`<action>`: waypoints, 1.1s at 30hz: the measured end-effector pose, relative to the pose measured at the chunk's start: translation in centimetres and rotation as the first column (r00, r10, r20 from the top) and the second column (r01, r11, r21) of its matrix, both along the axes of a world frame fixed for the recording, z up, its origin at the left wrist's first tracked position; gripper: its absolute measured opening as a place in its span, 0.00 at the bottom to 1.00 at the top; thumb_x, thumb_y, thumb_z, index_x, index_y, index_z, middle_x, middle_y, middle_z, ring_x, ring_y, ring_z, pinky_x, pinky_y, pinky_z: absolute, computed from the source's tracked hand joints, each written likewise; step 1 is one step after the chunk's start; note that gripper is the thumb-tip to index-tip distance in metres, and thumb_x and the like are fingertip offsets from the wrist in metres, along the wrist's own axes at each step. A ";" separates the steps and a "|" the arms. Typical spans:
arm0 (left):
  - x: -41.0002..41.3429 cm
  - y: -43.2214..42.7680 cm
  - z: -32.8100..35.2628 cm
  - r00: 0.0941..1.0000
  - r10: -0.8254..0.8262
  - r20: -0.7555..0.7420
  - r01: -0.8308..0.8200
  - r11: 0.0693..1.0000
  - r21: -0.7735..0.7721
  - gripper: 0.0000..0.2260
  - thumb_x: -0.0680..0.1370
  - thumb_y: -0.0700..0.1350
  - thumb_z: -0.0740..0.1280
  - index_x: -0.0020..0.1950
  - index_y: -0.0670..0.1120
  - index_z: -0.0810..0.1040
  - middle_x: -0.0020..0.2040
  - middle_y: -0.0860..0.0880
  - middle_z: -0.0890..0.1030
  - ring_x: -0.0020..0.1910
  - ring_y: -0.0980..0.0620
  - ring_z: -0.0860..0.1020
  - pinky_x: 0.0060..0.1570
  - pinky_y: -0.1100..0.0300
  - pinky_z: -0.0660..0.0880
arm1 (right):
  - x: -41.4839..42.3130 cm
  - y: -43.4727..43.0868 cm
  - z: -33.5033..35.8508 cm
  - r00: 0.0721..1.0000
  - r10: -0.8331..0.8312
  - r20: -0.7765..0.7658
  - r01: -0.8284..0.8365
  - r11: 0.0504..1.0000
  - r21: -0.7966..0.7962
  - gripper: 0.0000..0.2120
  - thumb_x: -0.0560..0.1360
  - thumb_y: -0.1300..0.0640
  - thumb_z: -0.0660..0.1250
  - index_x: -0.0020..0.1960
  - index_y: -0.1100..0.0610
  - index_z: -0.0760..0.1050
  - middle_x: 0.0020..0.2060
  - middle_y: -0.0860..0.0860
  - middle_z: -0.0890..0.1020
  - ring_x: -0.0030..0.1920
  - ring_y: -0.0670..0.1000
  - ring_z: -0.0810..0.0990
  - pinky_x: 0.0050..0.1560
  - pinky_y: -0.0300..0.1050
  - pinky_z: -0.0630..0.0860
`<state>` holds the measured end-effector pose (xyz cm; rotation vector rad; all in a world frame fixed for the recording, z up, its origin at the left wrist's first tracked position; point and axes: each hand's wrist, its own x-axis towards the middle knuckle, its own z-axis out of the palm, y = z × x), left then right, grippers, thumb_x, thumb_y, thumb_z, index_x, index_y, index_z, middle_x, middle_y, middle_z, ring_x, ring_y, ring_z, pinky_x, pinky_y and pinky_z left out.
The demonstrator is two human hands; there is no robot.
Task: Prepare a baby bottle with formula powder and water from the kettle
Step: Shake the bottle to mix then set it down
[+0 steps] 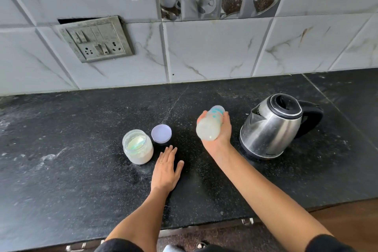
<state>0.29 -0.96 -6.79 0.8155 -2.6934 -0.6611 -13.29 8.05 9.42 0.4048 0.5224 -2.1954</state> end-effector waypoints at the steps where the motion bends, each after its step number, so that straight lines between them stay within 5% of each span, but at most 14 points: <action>1: 0.1 0.0 0.0 1.000 -0.003 0.000 0.003 1.000 0.002 0.24 0.81 0.54 0.56 0.75 0.46 0.61 0.76 0.49 0.60 0.76 0.54 0.53 0.72 0.64 0.41 | 0.3 0.2 -0.1 0.996 0.063 -0.063 -0.061 0.998 0.024 0.21 0.78 0.41 0.59 0.50 0.60 0.73 0.36 0.55 0.78 0.29 0.53 0.79 0.31 0.42 0.78; 4: 0.0 -0.1 0.0 1.000 -0.009 0.002 0.009 1.000 -0.009 0.25 0.81 0.55 0.56 0.75 0.45 0.61 0.76 0.49 0.60 0.76 0.54 0.53 0.71 0.65 0.40 | 2.0 0.8 0.7 0.920 0.268 -0.286 -0.231 0.960 0.155 0.22 0.76 0.40 0.58 0.51 0.59 0.73 0.37 0.54 0.79 0.28 0.52 0.77 0.31 0.42 0.77; 9: 0.0 -0.1 -0.1 1.000 -0.003 0.005 0.004 1.000 -0.014 0.25 0.81 0.56 0.55 0.75 0.46 0.61 0.76 0.49 0.60 0.76 0.54 0.53 0.71 0.64 0.41 | -0.6 -0.1 1.7 0.998 0.010 0.058 -0.002 0.990 -0.142 0.21 0.76 0.41 0.62 0.54 0.59 0.73 0.39 0.55 0.79 0.32 0.53 0.81 0.34 0.42 0.80; 14: -0.1 -0.2 -0.1 1.000 -0.003 0.008 0.004 1.000 -0.019 0.25 0.80 0.56 0.54 0.75 0.46 0.60 0.76 0.49 0.59 0.76 0.54 0.52 0.72 0.64 0.41 | 1.6 1.0 1.5 0.950 0.243 -0.197 -0.244 0.970 0.020 0.21 0.76 0.40 0.58 0.51 0.58 0.74 0.40 0.54 0.78 0.29 0.52 0.78 0.29 0.42 0.78; 18: 0.0 0.0 0.0 1.000 -0.002 0.006 0.002 1.000 -0.016 0.25 0.81 0.55 0.55 0.75 0.46 0.60 0.76 0.50 0.59 0.76 0.54 0.52 0.71 0.65 0.39 | 0.7 0.1 2.3 0.997 0.072 0.008 -0.071 0.994 -0.088 0.21 0.76 0.41 0.62 0.52 0.60 0.74 0.39 0.56 0.79 0.32 0.53 0.80 0.32 0.42 0.80; 23: 0.0 -0.2 0.1 1.000 -0.010 -0.003 0.010 1.000 -0.005 0.25 0.81 0.55 0.56 0.75 0.46 0.60 0.76 0.49 0.61 0.76 0.53 0.53 0.72 0.63 0.42 | 2.8 1.2 2.7 0.904 0.304 -0.300 -0.298 0.952 0.066 0.22 0.75 0.40 0.58 0.46 0.58 0.79 0.38 0.54 0.78 0.28 0.52 0.77 0.30 0.41 0.77; 27: 0.0 -0.1 0.0 1.000 -0.001 -0.002 0.001 1.000 0.007 0.25 0.81 0.55 0.56 0.75 0.47 0.61 0.76 0.50 0.59 0.76 0.55 0.52 0.72 0.64 0.41 | 0.2 0.1 3.1 0.995 0.076 -0.062 -0.082 0.992 -0.100 0.21 0.76 0.41 0.60 0.54 0.59 0.73 0.38 0.56 0.79 0.29 0.53 0.79 0.31 0.41 0.79; 33: 0.0 -0.2 -0.2 1.000 -0.006 0.012 0.006 1.000 0.000 0.26 0.80 0.57 0.54 0.75 0.47 0.60 0.76 0.50 0.58 0.76 0.56 0.51 0.72 0.65 0.40 | 2.2 1.0 2.5 0.931 0.263 -0.255 -0.260 0.964 0.044 0.22 0.75 0.41 0.59 0.46 0.60 0.77 0.38 0.55 0.78 0.28 0.52 0.77 0.29 0.40 0.77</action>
